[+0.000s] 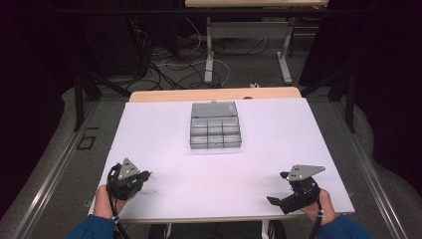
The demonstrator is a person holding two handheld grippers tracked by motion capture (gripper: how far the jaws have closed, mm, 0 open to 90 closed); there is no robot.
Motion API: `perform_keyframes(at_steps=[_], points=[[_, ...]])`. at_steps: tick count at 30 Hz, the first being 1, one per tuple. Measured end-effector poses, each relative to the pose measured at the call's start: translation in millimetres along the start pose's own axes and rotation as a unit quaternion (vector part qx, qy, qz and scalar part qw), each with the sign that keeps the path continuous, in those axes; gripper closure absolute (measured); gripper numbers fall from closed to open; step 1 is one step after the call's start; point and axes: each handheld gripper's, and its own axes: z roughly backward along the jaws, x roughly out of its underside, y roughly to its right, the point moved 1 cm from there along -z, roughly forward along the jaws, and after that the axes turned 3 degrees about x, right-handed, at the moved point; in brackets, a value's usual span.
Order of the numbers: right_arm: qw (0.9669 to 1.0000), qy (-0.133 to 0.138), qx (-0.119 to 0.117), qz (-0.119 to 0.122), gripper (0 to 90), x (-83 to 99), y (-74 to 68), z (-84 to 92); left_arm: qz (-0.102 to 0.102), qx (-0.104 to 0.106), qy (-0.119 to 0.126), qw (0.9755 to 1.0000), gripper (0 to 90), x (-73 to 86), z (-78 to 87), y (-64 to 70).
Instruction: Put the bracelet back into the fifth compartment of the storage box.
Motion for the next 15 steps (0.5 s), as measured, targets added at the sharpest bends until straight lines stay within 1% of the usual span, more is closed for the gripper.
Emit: perform_keyframes(at_steps=[1, 2, 5, 6, 7, 8, 9, 10, 11, 12, 14, 15], points=[[1.0, 0.0, 0.0, 0.001, 3.5, 0.0, 0.3, -0.1, 0.002, -0.001, 0.004, 1.0, 85.7, -0.2, 0.4, 0.2], [1.0, -0.002, -0.003, 0.003, 3.5, -0.1, 0.8, 0.2, -0.001, -0.001, 0.004, 1.0, 85.6, -0.7, 1.6, -0.4], [1.0, -0.004, -0.002, -0.002, 3.5, 0.1, 0.2, 0.5, 0.002, -0.001, 0.015, 0.9999, 85.6, -1.1, 2.9, 0.2], [1.0, -0.001, 0.001, -0.002, 3.5, 0.2, -0.2, -0.1, -0.003, -0.003, 0.016, 0.9999, 85.6, -1.3, 3.9, -0.4], [1.0, -0.001, 0.001, -0.002, 3.5, 0.2, -0.2, -0.1, -0.001, -0.003, 0.016, 0.9999, 85.6, -1.6, 5.1, -0.1], [1.0, -0.001, 0.004, -0.001, 3.5, 0.2, -0.2, -0.1, -0.001, -0.004, 0.022, 0.9997, 85.7, -1.7, 5.5, 0.0], [1.0, -0.002, 0.001, -0.002, 3.5, 0.2, -0.3, -0.1, -0.001, -0.005, 0.022, 0.9997, 85.7, -2.2, 7.0, 0.0], [1.0, -0.002, 0.001, -0.002, 3.5, 0.2, -0.3, -0.1, 0.0, -0.005, 0.028, 0.9996, 85.7, -2.6, 7.7, 0.0], [1.0, -0.003, 0.0, 0.002, 3.5, -0.1, 0.8, -0.2, 0.0, -0.007, 0.028, 0.9996, 85.7, -3.0, 9.0, 0.1], [1.0, -0.003, 0.0, 0.002, 3.5, -0.1, 0.8, -0.2, 0.003, -0.007, 0.032, 0.9994, 85.7, -3.5, 9.7, 0.8], [1.0, -0.001, 0.003, 0.002, 3.5, 0.0, 0.6, -0.6, 0.002, -0.007, 0.035, 0.9994, 85.6, -4.3, 11.9, 0.7], [1.0, -0.001, 0.004, 0.0, 3.6, 0.0, 0.1, -0.6, 0.006, -0.008, 0.04, 0.9991, 85.7, -4.7, 12.0, 1.3]])
